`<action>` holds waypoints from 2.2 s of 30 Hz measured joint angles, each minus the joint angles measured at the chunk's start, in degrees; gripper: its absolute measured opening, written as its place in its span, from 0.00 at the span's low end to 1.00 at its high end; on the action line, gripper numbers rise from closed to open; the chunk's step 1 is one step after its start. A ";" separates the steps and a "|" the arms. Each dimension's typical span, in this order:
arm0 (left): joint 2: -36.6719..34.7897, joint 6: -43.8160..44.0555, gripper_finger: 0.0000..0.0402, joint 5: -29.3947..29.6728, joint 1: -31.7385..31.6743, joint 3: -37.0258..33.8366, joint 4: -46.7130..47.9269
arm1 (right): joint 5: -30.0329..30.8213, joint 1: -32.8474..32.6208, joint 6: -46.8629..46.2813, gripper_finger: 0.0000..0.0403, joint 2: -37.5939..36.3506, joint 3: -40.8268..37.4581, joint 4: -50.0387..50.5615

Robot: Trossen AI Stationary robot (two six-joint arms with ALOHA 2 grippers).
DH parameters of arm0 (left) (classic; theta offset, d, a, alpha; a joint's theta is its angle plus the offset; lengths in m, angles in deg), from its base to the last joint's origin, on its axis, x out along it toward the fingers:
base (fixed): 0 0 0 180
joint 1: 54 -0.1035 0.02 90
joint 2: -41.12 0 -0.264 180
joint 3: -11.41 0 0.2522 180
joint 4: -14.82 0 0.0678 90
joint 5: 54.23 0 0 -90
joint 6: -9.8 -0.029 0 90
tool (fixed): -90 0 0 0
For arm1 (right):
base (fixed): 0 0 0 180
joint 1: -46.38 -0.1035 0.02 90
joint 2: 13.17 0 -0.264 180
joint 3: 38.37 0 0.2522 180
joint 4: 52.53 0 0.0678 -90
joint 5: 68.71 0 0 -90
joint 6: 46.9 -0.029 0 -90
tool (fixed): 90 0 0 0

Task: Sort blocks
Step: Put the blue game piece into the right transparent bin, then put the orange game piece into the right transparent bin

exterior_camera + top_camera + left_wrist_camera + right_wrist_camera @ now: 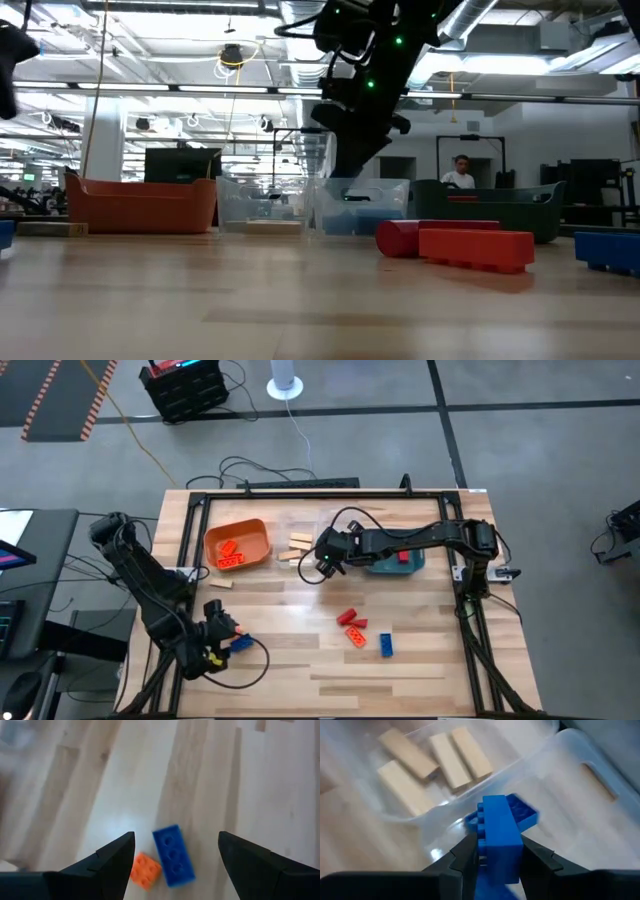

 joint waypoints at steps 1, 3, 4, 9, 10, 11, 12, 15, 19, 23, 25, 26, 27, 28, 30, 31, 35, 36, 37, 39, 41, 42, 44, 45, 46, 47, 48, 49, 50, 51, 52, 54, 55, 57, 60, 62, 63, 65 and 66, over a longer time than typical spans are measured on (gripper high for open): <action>0.00 0.67 0.70 -1.14 0.11 0.00 -0.03 | -0.73 -0.03 0.00 0.38 0.00 0.00 -0.05; 0.00 1.93 0.70 -3.46 0.17 0.00 -0.13 | -1.99 -0.11 0.36 0.40 0.00 0.00 0.26; 0.00 2.55 0.70 -4.35 0.17 0.00 -0.20 | -2.43 -0.15 0.43 0.42 0.00 0.00 0.46; 0.02 3.79 0.70 -7.71 0.17 0.00 -2.25 | -2.95 -0.73 1.19 0.47 -1.47 -0.02 3.09; 0.14 3.81 0.70 -8.21 0.17 0.00 -3.08 | -2.96 -1.25 1.71 0.48 -2.48 -0.02 3.37; 0.30 3.79 0.70 -8.30 0.17 0.00 -3.90 | -2.91 -2.12 2.03 0.49 -3.73 -0.02 3.67; 0.58 3.77 0.70 -8.27 0.17 0.00 -4.62 | -2.70 -3.26 2.41 0.50 -4.94 -0.02 3.79; 1.66 3.79 0.70 -7.90 0.16 0.00 -5.43 | -2.57 -8.70 4.55 0.50 -7.93 0.04 2.09; 3.73 3.57 0.70 -4.27 -0.06 0.00 -5.55 | -2.61 -18.41 6.58 0.49 -7.20 0.04 0.00; 5.13 2.16 0.70 -2.77 -2.03 0.00 -5.88 | -5.57 -26.58 6.95 0.49 -2.77 -0.02 1.34; 5.42 1.37 0.70 -2.88 -3.30 0.00 -6.92 | -6.87 -29.23 6.58 0.49 -0.95 1.22 4.37; 5.42 0.50 0.70 -3.11 -3.90 0.00 -7.31 | -7.07 -30.16 6.31 0.49 -0.20 2.43 6.47; 5.42 -0.30 0.70 -3.15 -4.43 0.00 -7.93 | -7.29 -30.78 6.08 0.49 0.67 3.83 8.48; 5.40 -1.07 0.70 -3.34 -4.99 0.00 -8.61 | -7.63 -31.12 5.68 0.50 1.51 5.25 10.51; 5.40 -2.81 0.70 -3.45 -5.96 0.00 -9.76 | -8.94 -31.35 4.72 0.50 3.56 7.93 14.45; 5.40 -3.51 0.70 -3.57 -6.24 0.00 -10.49 | -10.10 -31.23 4.53 0.51 4.71 9.01 16.24; 5.40 -3.98 0.70 -4.29 -6.69 0.00 -11.64 | -12.38 -30.24 0.72 0.55 7.78 11.28 28.07; 5.40 -3.93 0.70 -4.69 -6.62 0.00 -11.65 | -12.49 -29.86 -0.71 0.56 7.80 11.04 31.09; 5.40 -3.93 0.70 -5.24 -6.46 0.00 -11.63 | -12.77 -29.41 -2.03 0.57 7.79 10.67 32.81; 5.40 -3.89 0.70 -5.38 -5.78 0.00 -11.67 | -13.28 -28.58 -2.95 0.58 7.32 10.01 34.19; 5.39 -3.85 0.70 -5.43 -5.42 0.00 -11.70 | -13.55 -27.97 -2.97 0.59 6.65 9.42 33.84; 5.38 -3.70 0.70 -5.47 -5.28 0.00 -11.71 | -13.75 -27.62 -2.71 0.59 6.25 9.13 33.34; 5.39 -3.44 0.70 -5.44 -5.09 0.00 -11.65 | -15.21 -26.93 -2.02 0.59 5.82 8.33 31.27; 5.38 -3.18 0.70 -5.41 -4.96 0.00 -11.67 | -15.95 -26.50 -1.39 0.59 5.81 7.71 30.61; 5.38 -2.90 0.70 -5.39 -4.71 0.00 -11.66 | -16.42 -26.13 -0.70 0.59 5.89 6.81 30.09; 5.38 -2.82 0.70 -5.42 -4.48 0.00 -11.65 | -16.53 -25.83 -0.39 0.59 5.98 5.85 30.23; 5.38 -2.77 0.70 -5.43 -4.21 0.00 -11.67 | -16.89 -25.48 -0.14 0.59 6.05 5.12 30.51; 5.38 -2.53 0.70 -5.42 -3.89 0.00 -11.72 | -17.14 -25.20 0.00 0.58 6.05 4.59 30.21; 5.38 -2.16 0.70 -5.41 -3.58 0.00 -11.65 | -17.43 -25.12 0.00 0.58 6.04 4.33 29.66; 5.38 -1.81 0.70 -5.41 -3.23 0.00 -11.63 | -18.00 -25.08 -0.08 0.57 6.01 4.13 29.23; 5.38 -1.36 0.70 -5.41 -2.88 0.00 -11.63 | -18.46 -25.13 -0.38 0.57 6.01 3.99 29.34; 5.38 -0.79 0.70 -5.40 -2.22 0.00 -11.61 | -19.84 -25.81 -1.89 0.56 5.99 3.82 30.26; 5.38 -0.53 0.70 -5.40 -1.96 0.00 -11.58 | -20.83 -26.23 -2.85 0.56 5.68 3.73 30.94; 5.38 -0.16 0.70 -5.39 -1.54 0.00 -11.56 | -22.04 -27.16 -4.76 0.56 4.50 3.10 31.52; 5.38 0.42 0.70 -5.38 -1.12 0.00 -11.43 | -22.66 -29.02 -9.08 0.56 1.06 0.60 32.48; 5.38 0.82 0.70 -5.36 -0.92 0.00 -11.40 | -23.41 -30.32 -15.34 0.56 -1.95 -1.83 31.37; 5.38 1.00 0.70 -5.37 -0.87 0.00 -11.29 | -24.48 -30.71 -19.92 0.56 -3.47 -3.16 30.53; 5.38 1.10 0.70 -5.37 -0.85 0.00 -11.32 | -26.51 -31.49 -32.20 0.56 -5.68 -5.62 30.13; 5.38 1.15 0.70 -5.36 -0.85 0.00 -11.30 | -27.44 -31.76 -37.55 0.56 -6.41 -6.72 30.13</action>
